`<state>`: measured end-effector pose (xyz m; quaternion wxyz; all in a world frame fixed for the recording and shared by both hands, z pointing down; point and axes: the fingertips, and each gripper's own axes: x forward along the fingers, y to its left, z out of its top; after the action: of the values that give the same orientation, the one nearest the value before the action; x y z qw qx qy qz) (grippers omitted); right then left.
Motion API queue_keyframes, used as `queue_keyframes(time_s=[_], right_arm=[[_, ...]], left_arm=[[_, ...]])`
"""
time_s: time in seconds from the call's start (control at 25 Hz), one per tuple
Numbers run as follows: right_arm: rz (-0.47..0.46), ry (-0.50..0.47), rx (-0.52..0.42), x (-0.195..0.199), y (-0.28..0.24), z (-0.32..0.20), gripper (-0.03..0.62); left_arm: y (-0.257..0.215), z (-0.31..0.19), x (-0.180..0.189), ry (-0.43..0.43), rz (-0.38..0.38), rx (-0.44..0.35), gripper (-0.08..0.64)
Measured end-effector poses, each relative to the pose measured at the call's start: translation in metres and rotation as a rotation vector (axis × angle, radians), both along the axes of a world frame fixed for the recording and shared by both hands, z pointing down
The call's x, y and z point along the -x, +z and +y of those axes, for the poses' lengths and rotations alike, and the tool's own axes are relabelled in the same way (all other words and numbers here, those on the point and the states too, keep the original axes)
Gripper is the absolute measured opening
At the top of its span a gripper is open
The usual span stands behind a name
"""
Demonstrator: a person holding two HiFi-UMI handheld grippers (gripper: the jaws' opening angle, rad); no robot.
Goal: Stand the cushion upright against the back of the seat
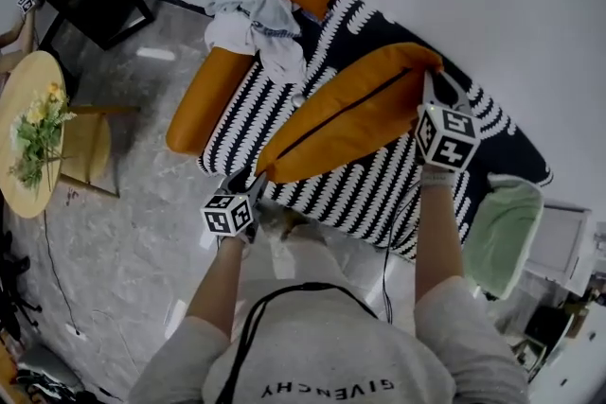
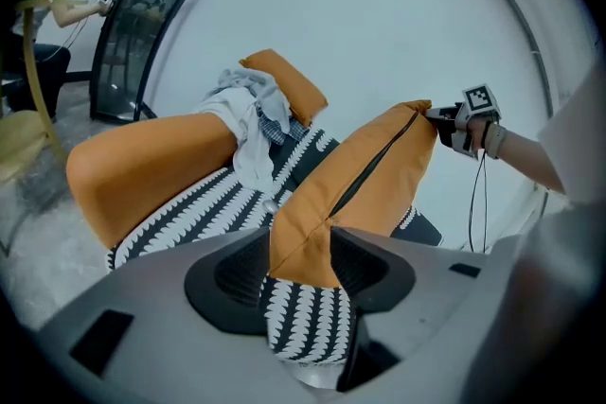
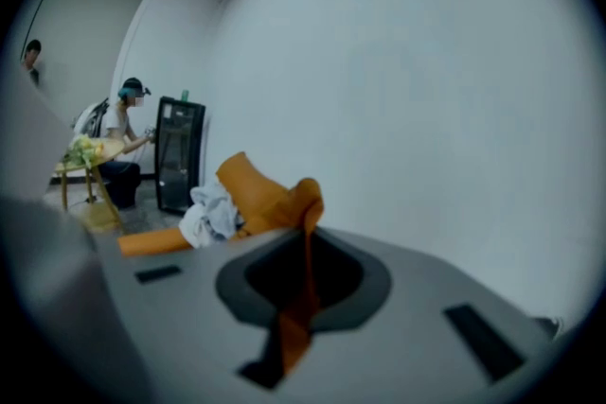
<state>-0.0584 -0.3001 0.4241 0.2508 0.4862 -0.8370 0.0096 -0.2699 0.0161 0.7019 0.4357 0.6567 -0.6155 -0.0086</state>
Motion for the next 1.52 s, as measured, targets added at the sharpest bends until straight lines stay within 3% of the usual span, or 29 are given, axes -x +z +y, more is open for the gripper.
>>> queue_keyframes(time_s=[0.2, 0.36, 0.4, 0.44, 0.72, 1.04, 1.2, 1.52], right_arm=[[0.014, -0.043, 0.000, -0.005, 0.001, 0.000, 0.029], [0.025, -0.052, -0.003, -0.018, 0.002, 0.002, 0.029], [0.026, -0.049, -0.002, -0.024, 0.003, 0.003, 0.029], [0.026, -0.044, 0.000, -0.031, 0.004, 0.004, 0.029], [0.068, 0.005, 0.019, -0.094, 0.013, 0.019, 0.029], [0.037, 0.135, 0.085, -0.179, 0.035, 0.041, 0.029], [0.069, 0.215, 0.124, -0.223, 0.056, 0.055, 0.029], [0.023, 0.315, 0.200, -0.288, 0.100, 0.060, 0.028]], left_arm=[[0.024, 0.010, -0.005, -0.119, 0.100, 0.032, 0.221], [0.018, 0.003, -0.009, -0.149, 0.119, -0.047, 0.219], [0.016, 0.002, -0.009, -0.165, 0.128, -0.062, 0.201], [0.014, 0.001, -0.009, -0.175, 0.132, -0.070, 0.112], [0.000, -0.012, -0.016, -0.176, 0.044, -0.063, 0.075], [-0.022, -0.052, -0.015, -0.183, -0.010, -0.074, 0.072], [-0.035, -0.080, -0.021, -0.160, -0.028, -0.108, 0.072], [-0.051, -0.136, -0.043, -0.091, -0.061, -0.181, 0.072]])
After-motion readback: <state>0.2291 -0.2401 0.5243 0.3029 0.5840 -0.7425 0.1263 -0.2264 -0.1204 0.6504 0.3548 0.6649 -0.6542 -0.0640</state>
